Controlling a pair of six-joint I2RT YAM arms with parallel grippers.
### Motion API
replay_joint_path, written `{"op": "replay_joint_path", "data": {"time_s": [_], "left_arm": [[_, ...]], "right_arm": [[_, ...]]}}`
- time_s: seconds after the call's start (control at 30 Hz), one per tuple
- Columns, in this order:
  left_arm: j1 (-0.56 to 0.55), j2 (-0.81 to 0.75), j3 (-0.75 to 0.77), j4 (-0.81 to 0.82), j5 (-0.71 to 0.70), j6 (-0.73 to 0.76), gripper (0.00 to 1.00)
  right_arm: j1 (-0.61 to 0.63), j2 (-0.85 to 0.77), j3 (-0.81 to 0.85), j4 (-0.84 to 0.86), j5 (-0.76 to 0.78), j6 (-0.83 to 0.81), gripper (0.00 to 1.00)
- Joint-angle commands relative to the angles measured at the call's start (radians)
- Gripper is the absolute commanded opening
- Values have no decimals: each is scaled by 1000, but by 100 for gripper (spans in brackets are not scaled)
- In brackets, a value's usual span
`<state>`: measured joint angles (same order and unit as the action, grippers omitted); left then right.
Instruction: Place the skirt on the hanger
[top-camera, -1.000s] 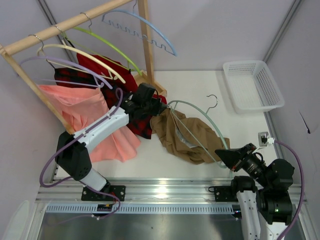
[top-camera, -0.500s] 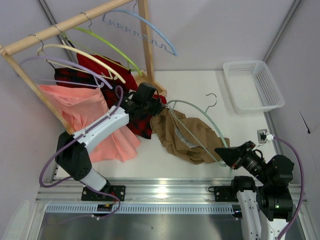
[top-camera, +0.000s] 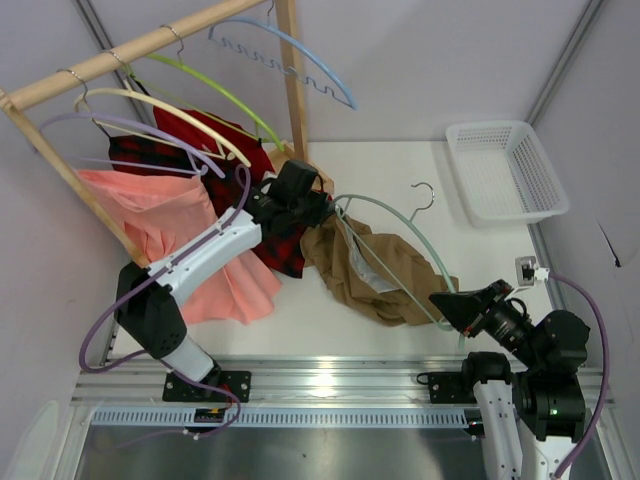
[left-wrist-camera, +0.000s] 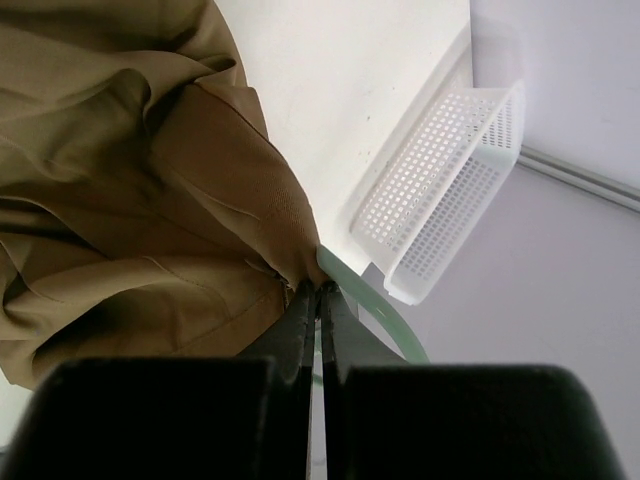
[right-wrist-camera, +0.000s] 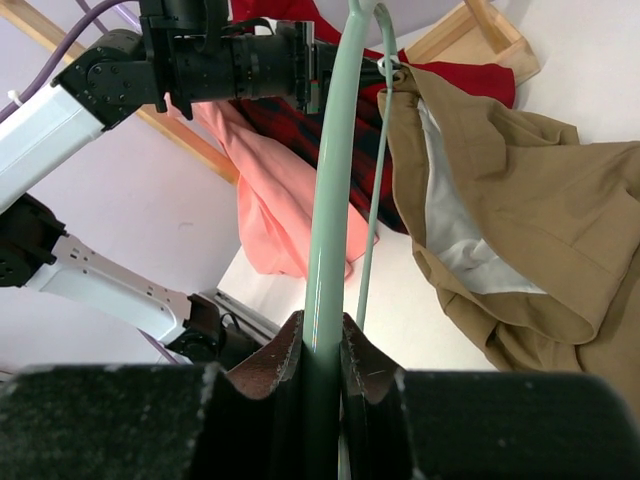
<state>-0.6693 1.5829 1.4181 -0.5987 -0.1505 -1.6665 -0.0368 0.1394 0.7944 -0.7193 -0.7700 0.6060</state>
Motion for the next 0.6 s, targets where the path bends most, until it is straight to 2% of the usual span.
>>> {"op": "replay_joint_path", "data": {"time_s": [0.0, 0.3, 0.5, 0.57], "left_arm": [[-33, 18, 80, 13, 19, -16, 0], [-56, 42, 153, -81, -18, -12, 0], [-56, -17, 99, 11, -81, 118, 0], [-58, -21, 94, 57, -89, 213, 0]], "right_arm": [[3, 2, -4, 78, -81, 24, 0], [11, -11, 12, 31, -20, -40, 0], [34, 18, 31, 14, 34, -110, 0], [34, 25, 31, 41, 31, -112, 0]]}}
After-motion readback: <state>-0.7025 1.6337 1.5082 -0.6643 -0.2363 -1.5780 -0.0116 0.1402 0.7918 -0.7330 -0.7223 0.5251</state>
